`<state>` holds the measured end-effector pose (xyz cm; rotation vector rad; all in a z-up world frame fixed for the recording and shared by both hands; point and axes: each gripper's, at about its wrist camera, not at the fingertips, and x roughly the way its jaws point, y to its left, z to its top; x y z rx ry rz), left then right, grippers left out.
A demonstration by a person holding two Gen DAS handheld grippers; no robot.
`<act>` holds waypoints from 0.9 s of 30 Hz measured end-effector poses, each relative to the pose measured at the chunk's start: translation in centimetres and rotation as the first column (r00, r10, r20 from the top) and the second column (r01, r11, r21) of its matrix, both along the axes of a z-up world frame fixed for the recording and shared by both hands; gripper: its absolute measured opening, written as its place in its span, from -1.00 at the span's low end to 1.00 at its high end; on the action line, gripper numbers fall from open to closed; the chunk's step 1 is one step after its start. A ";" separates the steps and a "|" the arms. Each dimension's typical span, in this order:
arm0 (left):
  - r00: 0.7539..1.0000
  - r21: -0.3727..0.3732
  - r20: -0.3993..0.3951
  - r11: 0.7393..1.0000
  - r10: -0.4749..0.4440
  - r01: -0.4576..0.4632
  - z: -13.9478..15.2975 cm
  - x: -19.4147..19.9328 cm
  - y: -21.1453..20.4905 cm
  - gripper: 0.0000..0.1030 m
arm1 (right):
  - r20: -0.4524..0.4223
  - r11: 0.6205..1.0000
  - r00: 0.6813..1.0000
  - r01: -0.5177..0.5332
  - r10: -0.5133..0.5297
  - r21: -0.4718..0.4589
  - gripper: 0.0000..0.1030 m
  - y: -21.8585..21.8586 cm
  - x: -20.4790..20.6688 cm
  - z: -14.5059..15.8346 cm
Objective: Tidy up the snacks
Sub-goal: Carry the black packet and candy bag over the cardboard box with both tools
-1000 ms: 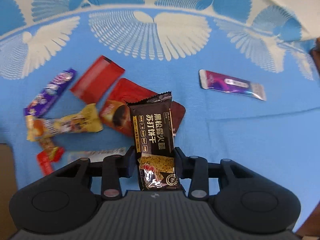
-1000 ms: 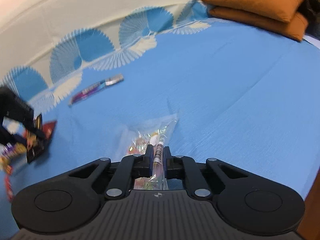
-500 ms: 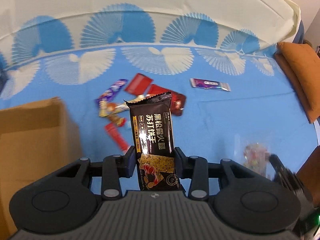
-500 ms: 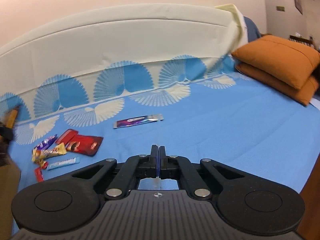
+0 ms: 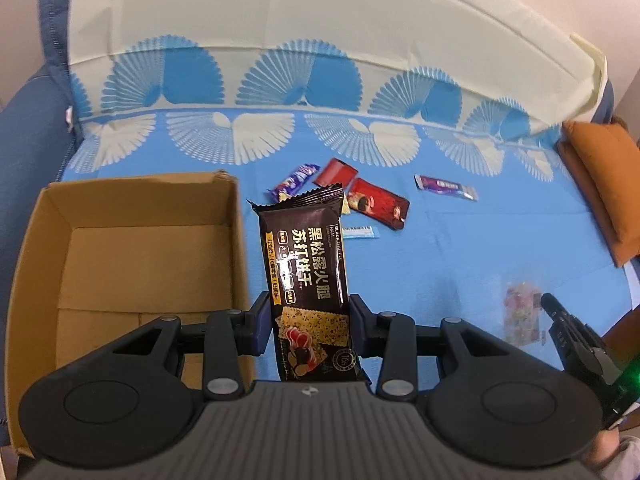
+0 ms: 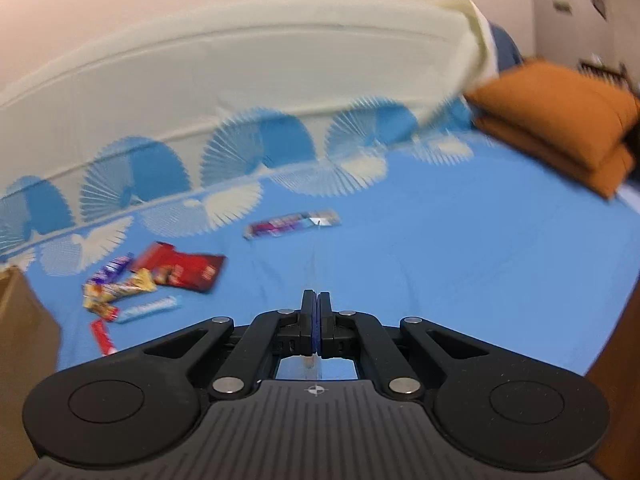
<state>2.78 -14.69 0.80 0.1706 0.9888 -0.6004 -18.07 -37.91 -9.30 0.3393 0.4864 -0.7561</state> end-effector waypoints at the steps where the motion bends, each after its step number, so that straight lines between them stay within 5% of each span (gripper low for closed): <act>1: 1.000 -0.004 0.006 1.000 0.008 -0.008 0.4 -0.2 0.8 -0.15 | 0.009 1.000 1.000 -0.019 0.020 -0.017 -1.00 0.8 0.2 0.8; 9: 0.993 0.006 0.059 0.994 0.107 -0.107 2.9 -1.7 8.9 -0.15 | 0.093 0.973 0.974 -0.198 0.209 -0.117 -1.00 9.3 1.3 8.5; 15: 0.979 0.023 0.096 0.983 0.179 -0.182 3.4 -3.2 15.9 -0.15 | 0.128 0.927 0.922 -0.350 0.366 -0.134 -1.00 16.1 1.6 13.1; 27: 0.969 -0.047 0.087 0.973 0.230 -0.226 2.7 -4.1 23.5 -0.15 | 0.080 0.811 0.812 -0.561 0.578 -0.164 -1.00 26.5 4.6 15.7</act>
